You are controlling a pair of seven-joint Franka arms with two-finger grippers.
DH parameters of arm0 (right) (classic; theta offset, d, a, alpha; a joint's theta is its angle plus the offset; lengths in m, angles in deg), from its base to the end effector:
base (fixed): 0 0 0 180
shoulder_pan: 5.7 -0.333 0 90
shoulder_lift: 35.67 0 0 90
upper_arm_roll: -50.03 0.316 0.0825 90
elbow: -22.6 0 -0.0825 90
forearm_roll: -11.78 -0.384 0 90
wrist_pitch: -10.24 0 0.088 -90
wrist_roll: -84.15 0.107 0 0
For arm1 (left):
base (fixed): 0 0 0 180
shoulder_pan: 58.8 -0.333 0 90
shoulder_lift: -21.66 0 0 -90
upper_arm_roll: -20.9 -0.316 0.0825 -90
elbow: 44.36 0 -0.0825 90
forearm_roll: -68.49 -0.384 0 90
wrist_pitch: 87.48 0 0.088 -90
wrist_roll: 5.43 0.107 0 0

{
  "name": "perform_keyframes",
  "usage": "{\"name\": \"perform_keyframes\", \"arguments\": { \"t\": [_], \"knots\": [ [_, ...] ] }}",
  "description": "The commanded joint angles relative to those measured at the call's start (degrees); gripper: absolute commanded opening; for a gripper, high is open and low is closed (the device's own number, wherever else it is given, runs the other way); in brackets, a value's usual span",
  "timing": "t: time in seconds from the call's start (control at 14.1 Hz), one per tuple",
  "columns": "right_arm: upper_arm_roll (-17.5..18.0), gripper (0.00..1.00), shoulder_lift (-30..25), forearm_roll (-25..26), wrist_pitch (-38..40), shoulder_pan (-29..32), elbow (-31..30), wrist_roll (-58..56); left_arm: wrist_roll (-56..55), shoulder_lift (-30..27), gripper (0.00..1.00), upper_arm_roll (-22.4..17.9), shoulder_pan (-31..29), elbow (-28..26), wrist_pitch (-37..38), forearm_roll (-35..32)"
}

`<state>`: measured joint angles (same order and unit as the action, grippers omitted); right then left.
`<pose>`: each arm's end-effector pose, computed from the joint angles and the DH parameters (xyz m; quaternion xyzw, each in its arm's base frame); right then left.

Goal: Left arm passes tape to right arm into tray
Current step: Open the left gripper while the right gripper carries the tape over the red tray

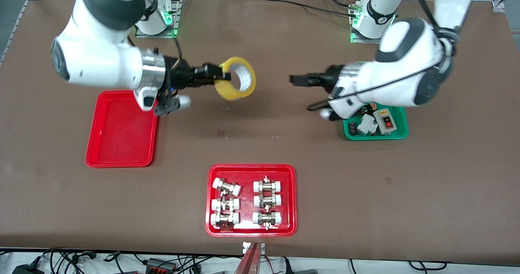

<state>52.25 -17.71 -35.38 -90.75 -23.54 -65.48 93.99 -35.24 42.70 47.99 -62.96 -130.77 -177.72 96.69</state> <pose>0.5931 0.2821 0.4951 -0.9179 0.0124 0.1409 0.3707 0.5796 -0.2561 0.4758 0.9343 0.0915 -0.2547 0.2322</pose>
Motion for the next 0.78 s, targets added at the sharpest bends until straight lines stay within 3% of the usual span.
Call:
{"name": "perform_keyframes", "arguments": {
  "t": [0.0, 0.21, 0.43, 0.71],
  "knots": [
    [0.6, 0.33, 5.1, -0.3, 1.1, 7.9, 0.9, -6.0, 10.5, -1.1, 1.00, 0.1, -2.2, 0.2, 3.2, -12.0],
    [0.5, 0.33, 8.7, 0.9, 7.4, 18.5, 0.1, -9.6, 20.4, -2.1, 1.00, 0.3, -6.3, 0.3, 3.8, -22.8],
    [0.6, 0.33, 11.6, 9.6, 9.3, 26.1, 0.0, -17.5, 27.2, -4.9, 1.00, 0.1, -9.5, 0.3, 4.0, -27.1],
    [0.6, 0.33, 17.6, 10.2, 10.8, 35.7, -1.5, -31.2, 32.9, -13.5, 1.00, -0.7, -10.6, -0.8, 5.8, -28.5]
  ]
}}
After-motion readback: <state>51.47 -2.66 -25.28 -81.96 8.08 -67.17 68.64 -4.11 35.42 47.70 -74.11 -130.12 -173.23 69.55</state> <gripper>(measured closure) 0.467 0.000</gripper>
